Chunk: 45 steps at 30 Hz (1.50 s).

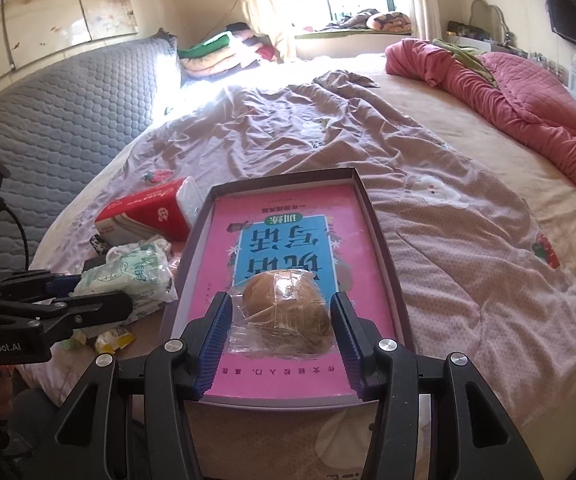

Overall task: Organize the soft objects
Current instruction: 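Carry the diaper pack with the left tool while the right carries the bread roll to the pink tray, then open the right tool on the pink tray while the left releases the diaper pack beside it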

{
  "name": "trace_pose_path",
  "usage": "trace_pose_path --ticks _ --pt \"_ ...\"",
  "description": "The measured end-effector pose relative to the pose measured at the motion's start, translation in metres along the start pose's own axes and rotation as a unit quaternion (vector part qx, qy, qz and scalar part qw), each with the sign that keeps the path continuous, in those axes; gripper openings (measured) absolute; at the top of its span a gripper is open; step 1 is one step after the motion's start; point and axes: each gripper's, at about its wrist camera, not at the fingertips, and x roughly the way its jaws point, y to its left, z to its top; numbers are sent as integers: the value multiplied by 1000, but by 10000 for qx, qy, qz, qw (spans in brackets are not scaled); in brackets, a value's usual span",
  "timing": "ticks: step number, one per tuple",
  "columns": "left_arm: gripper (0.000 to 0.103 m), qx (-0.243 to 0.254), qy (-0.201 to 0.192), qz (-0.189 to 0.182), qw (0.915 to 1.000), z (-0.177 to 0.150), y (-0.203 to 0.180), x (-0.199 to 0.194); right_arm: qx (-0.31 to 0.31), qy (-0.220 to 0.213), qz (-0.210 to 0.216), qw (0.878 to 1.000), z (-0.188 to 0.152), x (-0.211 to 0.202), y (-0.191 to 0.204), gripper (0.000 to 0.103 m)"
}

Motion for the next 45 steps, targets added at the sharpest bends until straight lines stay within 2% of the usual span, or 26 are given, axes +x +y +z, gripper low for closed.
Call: trace_pose_path --ticks 8,16,22,39,41,45 --pt "51 146 479 0 9987 -3 -9 38 193 279 -77 9994 -14 18 -14 53" --pt "51 201 762 -32 9969 -6 -15 61 299 508 -250 9980 -25 39 -18 53" --pt "52 266 862 -23 9959 -7 -21 71 369 546 -440 9969 -29 45 -23 54" --pt "58 303 1135 182 9929 -16 -22 82 587 564 -514 9954 -29 38 -33 57" --pt "59 288 1152 181 9928 -17 -22 82 618 558 -500 9953 -29 36 -33 57" --pt "70 321 1066 212 9936 -17 -23 78 630 509 -544 9952 -27 32 -34 62"
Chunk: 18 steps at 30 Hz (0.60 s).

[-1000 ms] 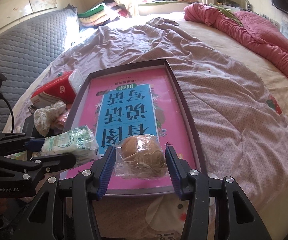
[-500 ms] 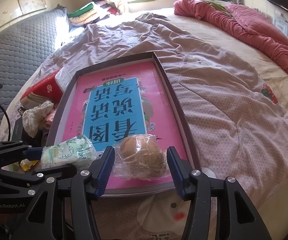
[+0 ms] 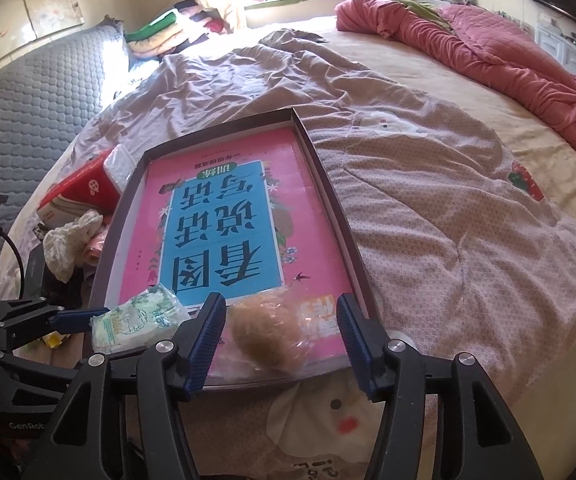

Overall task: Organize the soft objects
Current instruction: 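Open the right tool on the pink tray while the left releases the diaper pack beside it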

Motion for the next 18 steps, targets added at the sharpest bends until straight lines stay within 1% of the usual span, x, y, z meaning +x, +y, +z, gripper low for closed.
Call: trace_pose_path --ticks 4,7,9,10,12,18 --pt "73 -81 -62 -40 9999 0 4 -6 27 -34 0 10000 2 -6 -1 63" --pt "77 -156 -60 -188 9997 -1 9 -9 2 -105 -26 9999 5 -11 1 64" --pt "77 -289 -85 -351 9989 -3 13 -13 -3 -133 -30 9999 7 -15 2 67" --pt "77 -291 -145 -325 9989 -4 13 -16 3 -158 -30 9999 8 -17 3 68" --pt "80 -230 -219 -158 9994 -7 12 -22 -9 -196 -2 9998 11 -20 6 68" --pt "80 -372 -498 -127 9980 -10 21 -44 -171 -269 -33 9995 16 -27 21 72"
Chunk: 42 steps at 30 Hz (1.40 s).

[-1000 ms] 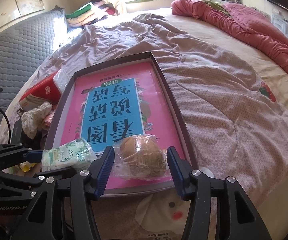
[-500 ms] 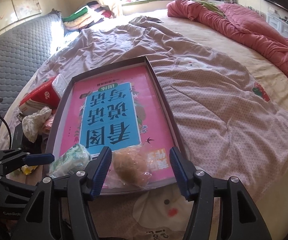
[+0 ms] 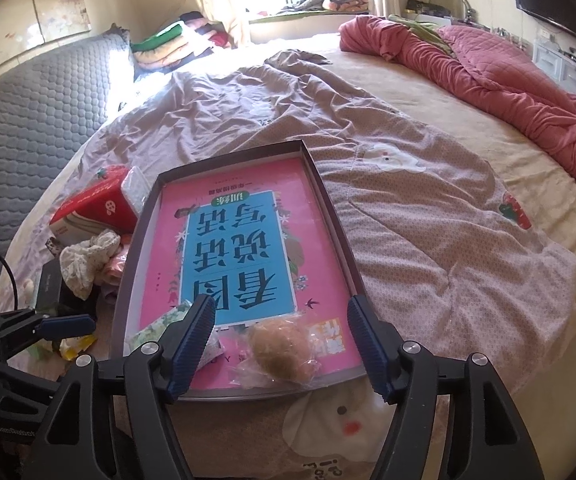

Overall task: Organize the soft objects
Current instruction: 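Open the right tool on the pink tray while the left releases the diaper pack beside it, then move both open tools back over the pile of soft items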

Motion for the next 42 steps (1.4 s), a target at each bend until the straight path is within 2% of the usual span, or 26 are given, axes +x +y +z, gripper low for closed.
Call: trace_pose_path --ticks 6,16,19,25,33,42 --pt "81 -248 -213 6 9995 -2 18 -22 -308 -133 15 9994 6 -9 21 73" --pt "81 -485 -502 358 9969 -10 49 -55 -628 -385 155 9972 15 -23 55 74" --pt "81 -522 -566 605 9952 -14 59 -65 -763 -417 180 9960 18 -26 66 74" --pt "81 -734 -661 725 9925 -24 81 -83 -1026 -479 311 9931 21 -33 88 74" --pt "81 -1195 -828 891 9854 -36 123 -108 -1330 -479 509 9887 21 -33 118 74" --pt "81 -1813 -936 1097 9728 -56 179 -125 -1613 -377 784 9831 16 -23 156 74"
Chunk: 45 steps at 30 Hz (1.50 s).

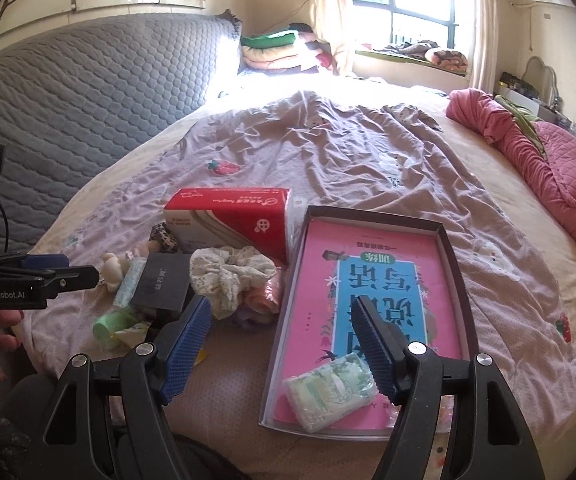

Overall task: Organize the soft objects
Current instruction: 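Move both open tools back over the pile of soft items, then grasp the cream teddy bear with the left tool while the right grasps the white floral scrunchie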

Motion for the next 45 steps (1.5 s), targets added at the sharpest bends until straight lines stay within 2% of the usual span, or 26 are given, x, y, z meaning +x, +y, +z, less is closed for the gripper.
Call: trace_pose_path --ticks 8,19,33,41,42,45 --pt "81 -407 108 136 9990 -10 40 8 -192 107 120 9997 3 14 24 74" --pt "81 -886 225 317 9953 -11 91 32 -259 329 165 9990 3 42 35 74" --pt "81 -580 525 629 9949 11 89 95 -81 659 46 9978 8 90 28 74" --pt "81 -677 633 474 9946 17 98 118 -133 796 -69 9967 17 123 32 74" --pt "81 -682 633 444 9947 18 98 119 -120 815 -77 9966 17 126 32 74" --pt "81 -680 631 364 9950 19 97 125 -42 891 10 9960 16 134 31 63"
